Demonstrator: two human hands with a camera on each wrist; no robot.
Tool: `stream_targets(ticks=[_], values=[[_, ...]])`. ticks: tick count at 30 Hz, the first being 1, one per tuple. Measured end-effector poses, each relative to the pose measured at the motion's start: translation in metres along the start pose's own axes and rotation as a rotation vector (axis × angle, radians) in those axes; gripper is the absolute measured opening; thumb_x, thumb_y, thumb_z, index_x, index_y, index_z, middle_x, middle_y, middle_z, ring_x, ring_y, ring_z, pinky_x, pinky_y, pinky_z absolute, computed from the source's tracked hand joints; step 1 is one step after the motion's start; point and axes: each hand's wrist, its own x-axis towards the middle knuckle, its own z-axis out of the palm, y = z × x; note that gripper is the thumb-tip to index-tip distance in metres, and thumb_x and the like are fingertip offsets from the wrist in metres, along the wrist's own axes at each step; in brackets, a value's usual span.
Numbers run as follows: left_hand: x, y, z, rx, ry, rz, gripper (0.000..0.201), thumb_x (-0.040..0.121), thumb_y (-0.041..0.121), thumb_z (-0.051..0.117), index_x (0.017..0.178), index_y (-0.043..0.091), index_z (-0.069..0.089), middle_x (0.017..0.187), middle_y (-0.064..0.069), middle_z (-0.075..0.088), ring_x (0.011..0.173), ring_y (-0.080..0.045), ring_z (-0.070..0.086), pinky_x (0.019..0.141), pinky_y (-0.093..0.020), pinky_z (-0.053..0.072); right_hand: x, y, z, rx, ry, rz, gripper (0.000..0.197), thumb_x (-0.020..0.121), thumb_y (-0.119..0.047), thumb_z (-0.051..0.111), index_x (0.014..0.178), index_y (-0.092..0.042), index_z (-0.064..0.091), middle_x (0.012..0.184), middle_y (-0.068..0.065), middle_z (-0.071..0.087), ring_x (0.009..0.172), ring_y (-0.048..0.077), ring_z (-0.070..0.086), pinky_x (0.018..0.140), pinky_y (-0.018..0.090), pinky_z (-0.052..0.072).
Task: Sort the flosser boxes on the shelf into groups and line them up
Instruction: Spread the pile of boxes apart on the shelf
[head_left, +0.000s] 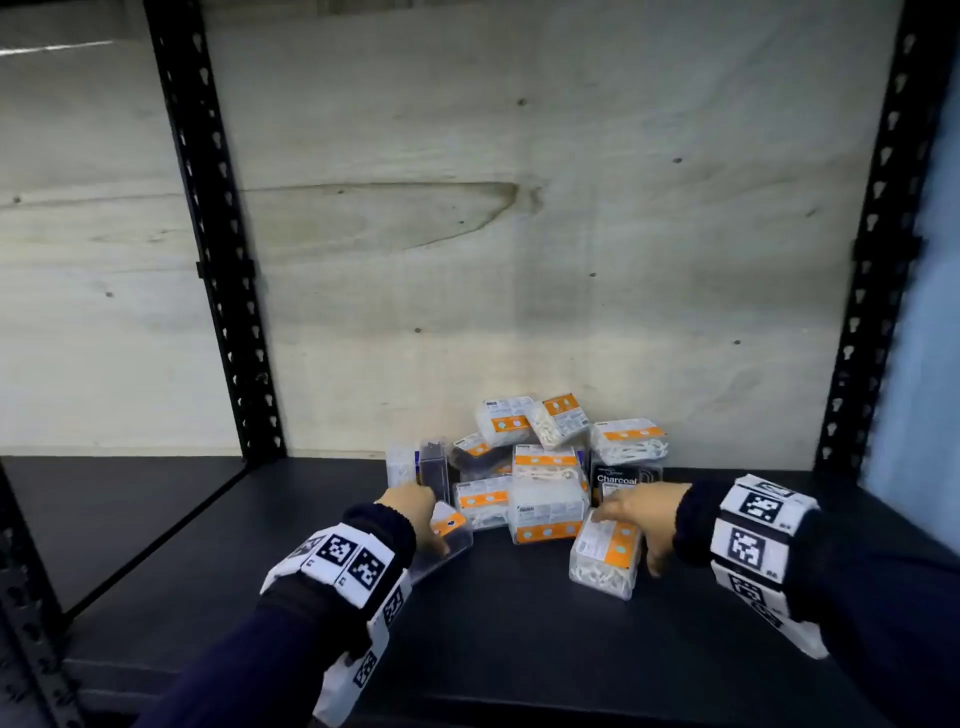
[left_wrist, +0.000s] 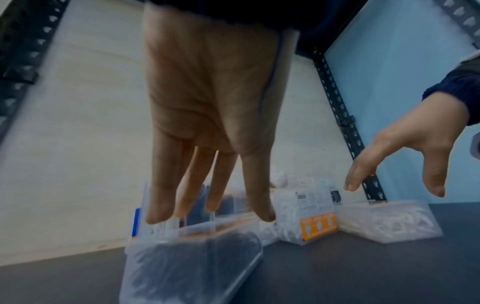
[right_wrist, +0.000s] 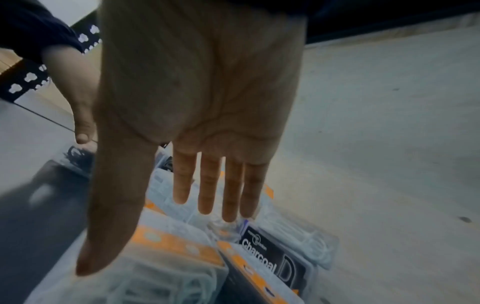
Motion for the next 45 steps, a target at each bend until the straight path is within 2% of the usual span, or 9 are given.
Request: stream_targets(ticks=[8,11,15,20,27,30,38,41,45], values=[[0.017,-0.007,0.003,0.099,-0.017,0.034,0.052,0.084,0.030,0.066,0.127,0.003,0.055,0.129,-0.013,0.059,0.116,-0.027,0.058,0.096,-0.032,0.049,0.023,0.005,0.004,0.059,-0.013,-0.011,0.079,0.078,-0.008,0.070,0.144,-0.013,0.027,0.146,0.008,0.037,0.133,0.025,0.039,0.105,0.031,0.036],[0.019,-0.010,0.003,0.153,-0.057,0.078,0.048,0.087,0.031,0.062,0.123,-0.001,0.060,0.125,-0.016,0.062,0.093,-0.022,0.055,0.090,-0.034,0.049,0.030,0.006,0.003,0.062,-0.030,-0.005,0.082,0.076,-0.008,0.072,0.143,-0.013,0.026,0.143,0.009,0.039,0.130,0.026,0.042,0.102,0.032,0.040],[0.016,-0.019,-0.003,0.170,-0.132,0.157,0.030,0.091,0.026,0.055,0.107,0.003,0.065,0.096,-0.008,0.054,0.087,-0.017,0.045,0.078,-0.029,0.041,0.032,0.010,0.000,0.063,-0.032,-0.061,0.085,0.074,-0.017,0.076,0.143,-0.019,0.027,0.144,0.004,0.035,0.131,0.023,0.039,0.106,0.032,0.037],[0.011,-0.037,-0.014,-0.019,-0.245,0.225,0.038,0.100,0.022,0.042,0.134,0.009,0.052,0.133,-0.010,0.058,0.124,-0.022,0.052,0.099,-0.023,0.037,0.029,0.016,-0.001,0.214,-0.111,-0.071,0.066,0.073,-0.032,0.076,0.131,-0.023,0.044,0.124,-0.004,0.046,0.111,0.013,0.044,0.098,0.028,0.039],[0.020,-0.049,-0.011,-0.049,-0.143,0.192,0.038,0.100,0.013,0.038,0.137,0.009,0.049,0.144,-0.006,0.050,0.132,-0.020,0.045,0.105,-0.023,0.033,0.033,0.025,-0.006,0.556,-0.116,0.011,0.043,0.091,-0.041,0.053,0.122,-0.014,0.062,0.105,-0.008,0.063,0.100,0.007,0.049,0.097,0.022,0.036],[0.024,-0.050,-0.008,-0.091,-0.057,0.199,0.039,0.099,0.009,0.040,0.136,0.011,0.050,0.141,-0.005,0.053,0.130,-0.017,0.048,0.104,-0.021,0.035,0.038,0.026,-0.004,0.536,-0.041,0.030,0.033,0.095,-0.039,0.046,0.098,-0.014,0.067,0.098,-0.008,0.063,0.083,0.002,0.051,0.080,0.015,0.039],[0.023,-0.049,-0.007,-0.050,-0.104,0.121,0.067,0.082,0.038,0.068,0.139,0.009,0.046,0.136,-0.007,0.056,0.121,-0.020,0.055,0.099,-0.027,0.044,0.034,0.019,-0.002,0.457,0.055,-0.022,0.060,0.083,-0.025,0.067,0.137,-0.012,0.045,0.136,0.004,0.054,0.123,0.020,0.052,0.099,0.025,0.042],[0.019,-0.040,-0.009,-0.005,-0.077,0.127,0.053,0.081,0.030,0.069,0.128,0.010,0.056,0.111,-0.005,0.060,0.097,-0.018,0.055,0.078,-0.024,0.042,0.028,0.020,0.002,0.338,0.108,-0.009,0.050,0.081,-0.023,0.068,0.127,-0.010,0.053,0.115,0.004,0.061,0.105,0.019,0.058,0.079,0.024,0.048],[0.001,-0.016,-0.013,0.027,-0.064,0.235,0.052,0.082,0.028,0.067,0.129,0.011,0.053,0.126,-0.007,0.057,0.114,-0.023,0.055,0.078,-0.023,0.040,0.001,0.039,0.011,0.303,0.192,0.110,0.024,0.074,-0.024,0.071,0.092,-0.018,0.057,0.080,-0.005,0.052,0.070,0.011,0.049,0.050,0.015,0.031]])
